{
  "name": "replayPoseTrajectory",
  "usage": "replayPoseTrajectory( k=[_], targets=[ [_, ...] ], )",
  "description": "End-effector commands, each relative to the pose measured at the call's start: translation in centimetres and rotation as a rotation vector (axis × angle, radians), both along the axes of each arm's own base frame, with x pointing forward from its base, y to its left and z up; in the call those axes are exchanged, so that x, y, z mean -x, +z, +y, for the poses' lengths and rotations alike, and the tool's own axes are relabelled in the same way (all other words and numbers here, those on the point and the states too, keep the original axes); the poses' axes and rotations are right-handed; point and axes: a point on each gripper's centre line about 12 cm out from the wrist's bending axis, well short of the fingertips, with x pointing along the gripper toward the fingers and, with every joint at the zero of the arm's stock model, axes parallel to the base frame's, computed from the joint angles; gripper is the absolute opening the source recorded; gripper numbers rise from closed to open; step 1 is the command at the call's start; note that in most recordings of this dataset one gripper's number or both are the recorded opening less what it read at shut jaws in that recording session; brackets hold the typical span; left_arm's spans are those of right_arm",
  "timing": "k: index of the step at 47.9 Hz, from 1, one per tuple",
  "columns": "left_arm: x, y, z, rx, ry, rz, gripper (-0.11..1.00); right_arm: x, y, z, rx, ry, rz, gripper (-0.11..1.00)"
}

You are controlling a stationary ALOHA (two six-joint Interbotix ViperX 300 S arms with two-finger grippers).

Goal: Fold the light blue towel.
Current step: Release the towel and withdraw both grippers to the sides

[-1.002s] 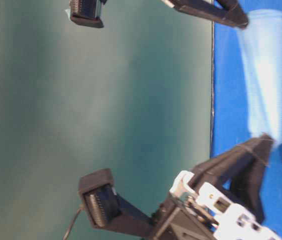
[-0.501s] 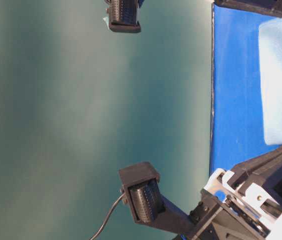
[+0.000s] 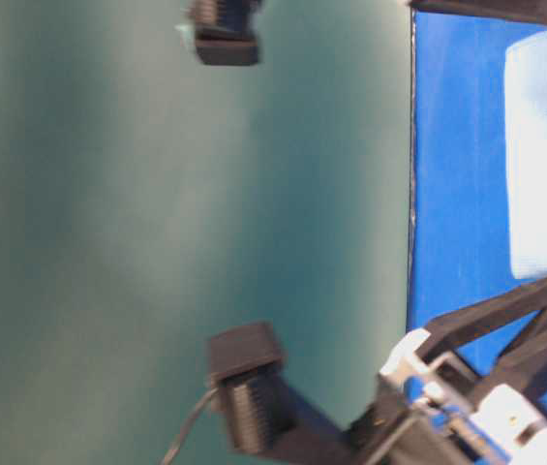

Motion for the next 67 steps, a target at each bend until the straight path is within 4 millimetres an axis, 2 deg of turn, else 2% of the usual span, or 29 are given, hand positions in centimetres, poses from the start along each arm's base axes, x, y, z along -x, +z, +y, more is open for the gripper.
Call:
replayPoseTrajectory(
  k=[1,10,19,30,34,44,51,61,67],
  targets=[
    [0.2,3.2,-0.2,0.003,-0.008,-0.057,0.5,-0.2,2.8,0.0,0.008,-0.004,-0.058,0.55],
    [2.1,7.2,-0.2,0.006,-0.014,-0.104,0.49,1.5,6.5,-0.5,0.043,-0.009,-0.129,0.56],
    [5.4,11.1,0.0,-0.004,-0.026,-0.208,0.49,4.1,9.7,-1.4,0.096,0.006,-0.249,0.56],
    [10.5,13.3,0.6,0.001,-0.016,-0.307,0.49,8.3,13.0,-2.9,0.141,-0.025,-0.417,0.56],
    [12.2,13.8,0.8,0.01,-0.009,-0.342,0.49,9.7,13.5,-3.1,0.165,-0.025,-0.463,0.56],
    [16.6,15.0,1.1,0.022,-0.005,-0.458,0.49,13.1,12.9,-4.0,0.202,-0.058,-0.536,0.56],
    [19.2,14.4,1.4,0.032,0.005,-0.508,0.49,14.9,11.6,-4.5,0.206,-0.094,-0.566,0.56],
    [21.4,12.5,1.8,0.041,0.029,-0.519,0.49,15.6,10.2,-4.7,0.197,-0.105,-0.616,0.56],
    [22.0,11.7,1.9,0.053,0.037,-0.517,0.5,15.6,9.9,-4.9,0.195,-0.108,-0.627,0.56]
  ],
)
